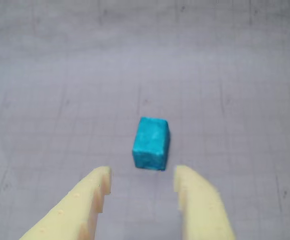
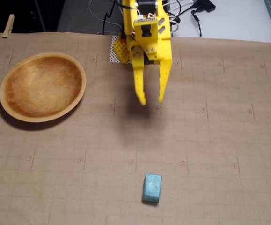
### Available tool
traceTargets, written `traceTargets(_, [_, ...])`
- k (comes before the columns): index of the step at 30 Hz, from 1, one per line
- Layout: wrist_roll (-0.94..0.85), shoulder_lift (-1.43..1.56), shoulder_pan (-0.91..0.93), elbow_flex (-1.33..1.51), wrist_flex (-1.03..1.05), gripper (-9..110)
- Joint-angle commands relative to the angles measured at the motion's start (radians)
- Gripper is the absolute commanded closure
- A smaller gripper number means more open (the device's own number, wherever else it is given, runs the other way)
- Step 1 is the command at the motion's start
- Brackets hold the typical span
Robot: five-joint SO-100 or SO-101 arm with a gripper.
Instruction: Grasp a blue block and put it in the bowl.
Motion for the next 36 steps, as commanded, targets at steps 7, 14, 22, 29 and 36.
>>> traceTargets(7, [0.009,-0.138,0.009,-0.014,-0.166,64])
traceTargets(14, [0.011,-0.284,0.009,-0.012,-0.342,57])
traceTargets(22, [0.011,-0.494,-0.021,-0.026,-0.535,56])
traceTargets(29, [0.011,-0.649,-0.029,-0.028,-0.696,56])
traceTargets(36, [0.011,-0.847,-0.055,-0.098,-0.807,56])
